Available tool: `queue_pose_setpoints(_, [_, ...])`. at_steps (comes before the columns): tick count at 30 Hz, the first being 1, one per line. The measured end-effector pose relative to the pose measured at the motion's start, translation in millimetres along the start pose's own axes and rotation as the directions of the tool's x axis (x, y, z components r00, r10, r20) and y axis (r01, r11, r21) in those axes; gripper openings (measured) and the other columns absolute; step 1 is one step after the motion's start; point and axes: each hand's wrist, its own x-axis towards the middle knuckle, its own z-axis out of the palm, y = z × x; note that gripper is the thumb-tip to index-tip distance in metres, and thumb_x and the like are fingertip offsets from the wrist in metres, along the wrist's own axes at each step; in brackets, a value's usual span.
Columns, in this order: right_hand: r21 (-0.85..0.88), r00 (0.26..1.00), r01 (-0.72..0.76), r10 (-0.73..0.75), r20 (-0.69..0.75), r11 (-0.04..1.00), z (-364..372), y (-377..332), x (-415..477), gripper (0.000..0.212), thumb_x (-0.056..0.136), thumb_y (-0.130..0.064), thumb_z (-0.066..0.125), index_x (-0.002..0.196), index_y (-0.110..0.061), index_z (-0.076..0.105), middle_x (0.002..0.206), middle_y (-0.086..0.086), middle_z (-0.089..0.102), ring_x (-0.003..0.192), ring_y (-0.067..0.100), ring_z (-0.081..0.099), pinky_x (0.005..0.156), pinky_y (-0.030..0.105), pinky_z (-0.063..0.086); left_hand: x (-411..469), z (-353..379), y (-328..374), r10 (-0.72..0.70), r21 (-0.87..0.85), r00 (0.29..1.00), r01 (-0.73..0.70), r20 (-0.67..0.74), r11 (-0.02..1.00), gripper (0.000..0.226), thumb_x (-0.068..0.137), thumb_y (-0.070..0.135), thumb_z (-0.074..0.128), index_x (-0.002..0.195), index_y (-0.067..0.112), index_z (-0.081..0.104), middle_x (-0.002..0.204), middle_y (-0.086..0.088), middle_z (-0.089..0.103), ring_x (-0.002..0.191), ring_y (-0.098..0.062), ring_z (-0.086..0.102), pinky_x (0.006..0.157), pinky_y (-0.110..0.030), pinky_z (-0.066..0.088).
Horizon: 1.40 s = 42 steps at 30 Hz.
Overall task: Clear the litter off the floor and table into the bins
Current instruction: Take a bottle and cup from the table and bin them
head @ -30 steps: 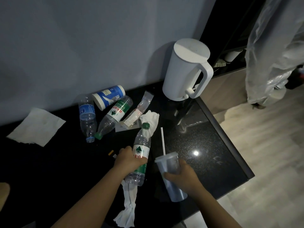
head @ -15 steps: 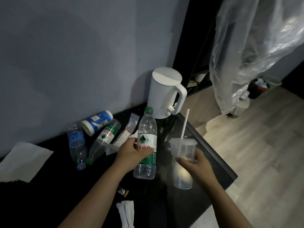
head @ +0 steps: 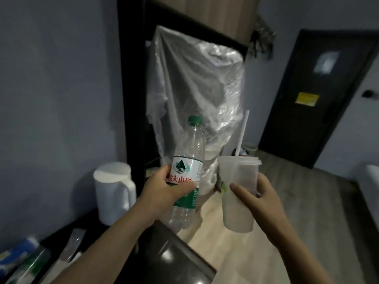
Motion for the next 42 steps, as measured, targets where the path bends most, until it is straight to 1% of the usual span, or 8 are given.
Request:
queue_pose_setpoints(4, [-0.023,0.988,0.099,-0.101,-0.115,0.995,-99.9,-31.2,8.2,0.045,0.064,-0.051,0.073,0.103,-0.049,0.051,0.096,-0.037,0.061,0.086,-0.01,0.062,0.054,0.013,0.051,11.4,91.5,49.2,0.123,-0.074,0.985,-0.115,0.122,0.991,0.044,0.065,0.019,0.084,0.104,0.021,0.063,0.092,0.002,0.075,0.081,-0.014,0.073,0.063,-0.023,0.057])
queue_pose_setpoints(10, [-0.048,0.952,0.168,-0.175,-0.25,0.985,-223.6,-43.1,6.9,0.042,0.068,-0.055,0.076,0.103,-0.052,0.052,0.096,-0.024,0.065,0.089,0.002,0.066,0.073,0.035,0.059,9.6,216.7,92.8,0.244,-0.147,0.937,-0.213,0.249,0.966,0.053,0.06,0.028,0.075,0.11,0.02,0.06,0.098,-0.004,0.074,0.091,-0.024,0.072,0.077,-0.038,0.06])
queue_pose_setpoints(13, [-0.056,0.932,0.203,-0.21,-0.296,0.978,-265.7,-49.1,9.7,0.035,0.066,-0.056,0.068,0.099,-0.058,0.054,0.096,-0.023,0.065,0.088,0.003,0.067,0.068,0.032,0.059,13.4,261.5,108.1,0.28,-0.155,0.915,-0.244,0.291,0.957,0.055,0.061,0.03,0.073,0.113,0.018,0.059,0.101,-0.007,0.073,0.092,-0.026,0.071,0.084,-0.047,0.057])
queue_pose_setpoints(15, [-0.058,0.917,0.222,-0.228,-0.327,0.973,-288.6,-49.9,14.8,0.045,0.06,-0.063,0.067,0.102,-0.055,0.054,0.098,-0.017,0.066,0.088,0.006,0.067,0.065,0.03,0.058,20.4,286.3,116.0,0.3,-0.149,0.9,-0.265,0.316,0.953,0.057,0.062,0.032,0.073,0.115,0.017,0.058,0.102,-0.007,0.072,0.093,-0.026,0.071,0.086,-0.051,0.056])
queue_pose_setpoints(23, [-0.099,0.884,0.198,-0.221,-0.413,0.975,-347.5,-15.7,61.8,0.073,0.053,-0.07,0.064,0.119,-0.041,0.053,0.101,-0.011,0.067,0.089,0.011,0.068,0.067,0.035,0.059,78.0,362.9,107.4,0.307,-0.15,0.881,-0.27,0.36,0.951,0.056,0.058,0.035,0.075,0.11,0.022,0.059,0.097,-0.003,0.073,0.089,-0.022,0.072,0.082,-0.047,0.058])
queue_pose_setpoints(30, [-0.094,0.89,0.197,-0.218,-0.402,0.976,-376.6,14.9,150.7,0.047,0.058,-0.067,0.066,0.103,-0.062,0.052,0.096,-0.024,0.065,0.088,0.001,0.067,0.062,0.027,0.057,176.5,410.5,98.8,0.324,-0.182,0.851,-0.271,0.414,0.945,0.051,0.061,0.037,0.073,0.109,0.025,0.059,0.095,0.001,0.074,0.084,-0.018,0.072,0.07,-0.034,0.059])
queue_pose_setpoints(34, [-0.133,0.881,0.2,-0.237,-0.409,0.971,-395.5,22.2,214.9,0.051,0.057,-0.069,0.065,0.105,-0.061,0.05,0.097,-0.025,0.064,0.091,0.0,0.065,0.06,0.024,0.056,244.3,433.6,105.4,0.345,-0.235,0.838,-0.267,0.422,0.935,0.053,0.06,0.037,0.075,0.109,0.024,0.059,0.094,0.0,0.074,0.082,-0.018,0.072,0.062,-0.026,0.057])
queue_pose_setpoints(42, [-0.167,0.866,0.153,-0.214,-0.453,0.974,-440.5,68.8,310.1,0.044,0.054,-0.071,0.066,0.095,-0.069,0.048,0.095,-0.029,0.063,0.09,-0.003,0.064,0.058,0.02,0.055,346.9,500.1,86.5,0.322,-0.22,0.843,-0.248,0.432,0.944,0.063,0.047,0.052,0.074,0.105,0.031,0.061,0.097,0.0,0.074,0.087,-0.019,0.072,0.076,-0.043,0.058])
